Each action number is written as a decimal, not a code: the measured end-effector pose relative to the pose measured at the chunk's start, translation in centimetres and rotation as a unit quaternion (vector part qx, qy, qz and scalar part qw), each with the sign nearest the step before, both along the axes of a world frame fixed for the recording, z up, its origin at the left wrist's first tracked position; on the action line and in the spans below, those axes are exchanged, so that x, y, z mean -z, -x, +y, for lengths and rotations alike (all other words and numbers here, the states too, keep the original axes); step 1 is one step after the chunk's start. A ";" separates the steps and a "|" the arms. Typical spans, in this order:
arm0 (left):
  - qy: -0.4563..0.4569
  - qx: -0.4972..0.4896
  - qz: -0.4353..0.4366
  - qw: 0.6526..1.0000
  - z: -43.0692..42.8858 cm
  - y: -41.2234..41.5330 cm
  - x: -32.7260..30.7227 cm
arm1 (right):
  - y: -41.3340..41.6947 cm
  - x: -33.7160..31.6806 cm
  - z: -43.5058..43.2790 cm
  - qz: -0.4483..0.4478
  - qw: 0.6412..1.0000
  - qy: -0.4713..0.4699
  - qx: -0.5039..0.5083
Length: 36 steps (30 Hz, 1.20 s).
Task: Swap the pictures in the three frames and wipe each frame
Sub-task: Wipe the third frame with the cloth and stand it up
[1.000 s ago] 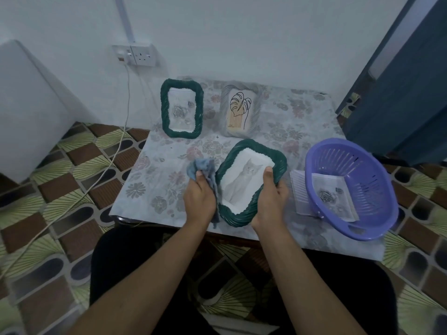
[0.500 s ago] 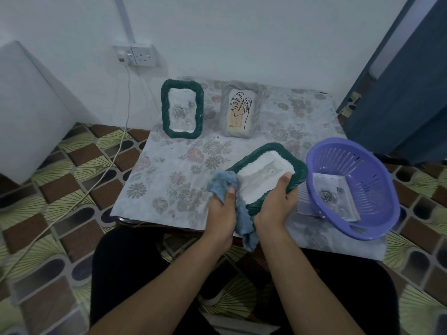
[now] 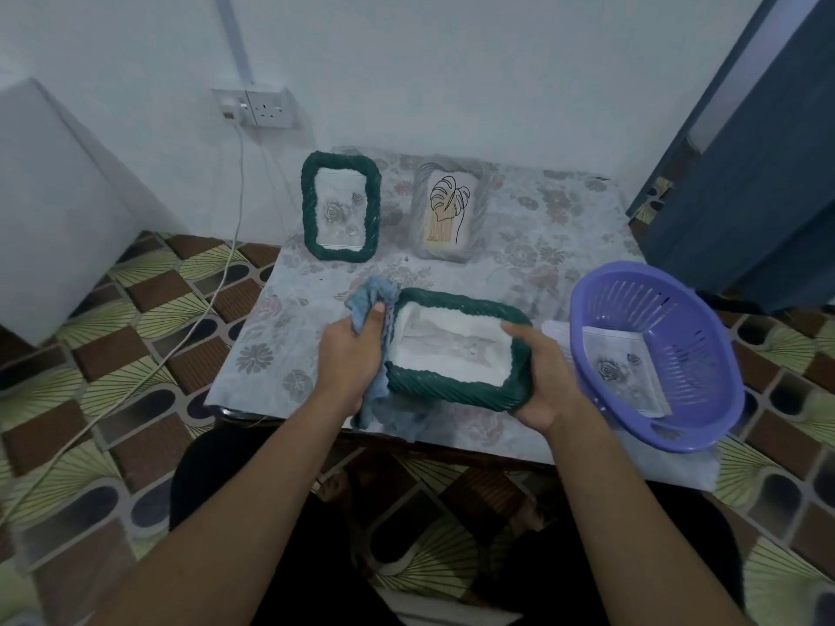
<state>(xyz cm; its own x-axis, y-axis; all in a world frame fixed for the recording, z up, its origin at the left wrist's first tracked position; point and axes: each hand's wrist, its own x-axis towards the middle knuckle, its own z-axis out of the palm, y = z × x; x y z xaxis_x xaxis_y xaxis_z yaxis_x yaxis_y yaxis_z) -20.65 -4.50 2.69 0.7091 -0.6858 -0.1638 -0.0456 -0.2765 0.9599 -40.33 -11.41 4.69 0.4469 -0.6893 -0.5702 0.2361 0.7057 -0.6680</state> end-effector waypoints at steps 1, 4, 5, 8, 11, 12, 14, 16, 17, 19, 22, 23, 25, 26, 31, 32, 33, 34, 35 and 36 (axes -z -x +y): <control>-0.015 -0.002 -0.036 0.999 -0.1 -0.2 -0.1 | -0.2 0.0 0.1 0.008 1.000 -0.012 -0.008; -0.040 -0.006 -0.143 0.989 -0.2 -0.2 -0.2 | -0.7 -0.1 0.3 -0.003 1.000 -0.028 0.001; -0.036 0.000 -0.165 0.986 -0.1 0.0 -0.2 | -0.8 -0.1 0.4 -0.017 0.999 -0.029 0.009; -0.006 0.073 -0.188 0.979 0.4 0.9 0.2 | -1.1 0.0 0.8 -0.054 0.997 -0.030 0.039; 0.021 0.211 -0.209 0.955 0.7 2.2 1.2 | -1.7 0.2 1.0 -0.085 0.992 -0.027 0.084; 0.039 0.250 -0.221 0.942 1.1 3.1 1.3 | -1.9 0.3 0.9 -0.091 0.990 -0.031 0.101; 0.078 0.315 -0.230 0.917 2.0 5.2 1.2 | -2.4 0.1 0.9 -0.082 0.989 -0.032 0.121; 0.088 0.369 -0.238 0.894 2.9 7.2 1.3 | -2.7 -0.3 0.9 -0.056 0.989 -0.033 0.132; 0.090 0.387 -0.256 0.882 3.2 7.8 1.5 | -2.6 -0.1 0.7 -0.051 0.988 -0.028 0.141; 0.078 0.403 -0.318 0.855 3.1 7.8 2.3 | -2.5 0.3 0.6 -0.058 0.984 -0.024 0.168; 0.021 0.413 -0.412 0.812 2.2 5.8 3.3 | -2.2 0.9 0.5 -0.046 0.983 -0.034 0.175; 0.004 0.407 -0.420 0.812 1.9 4.9 3.6 | -2.0 0.9 0.7 -0.047 0.984 -0.038 0.169; -0.024 0.379 -0.399 0.835 1.3 3.2 3.7 | -1.7 0.9 1.2 -0.091 0.985 -0.028 0.144; -0.035 0.358 -0.388 0.849 0.9 2.4 3.6 | -1.5 0.9 1.4 -0.116 0.984 -0.025 0.131; -0.106 0.275 -0.331 0.896 -0.6 0.0 3.7 | -2.3 0.5 2.2 -0.135 0.984 -0.018 0.115; -0.103 0.272 -0.305 0.907 -0.8 0.4 3.4 | -2.6 0.1 2.4 -0.135 0.983 -0.015 0.121; -0.091 0.268 -0.281 0.917 -0.7 1.0 2.9 | -3.0 -0.2 2.7 -0.123 0.984 -0.014 0.126; -0.073 0.265 -0.263 0.925 -0.5 1.7 2.4 | -3.4 -0.1 2.7 -0.126 0.984 -0.011 0.128; -0.056 0.263 -0.248 0.931 -0.2 2.5 2.1 | -3.7 0.0 2.6 -0.119 0.984 -0.007 0.134; -0.041 0.264 -0.233 0.935 0.3 3.3 1.9 | -4.1 0.0 2.4 -0.106 0.985 -0.008 0.136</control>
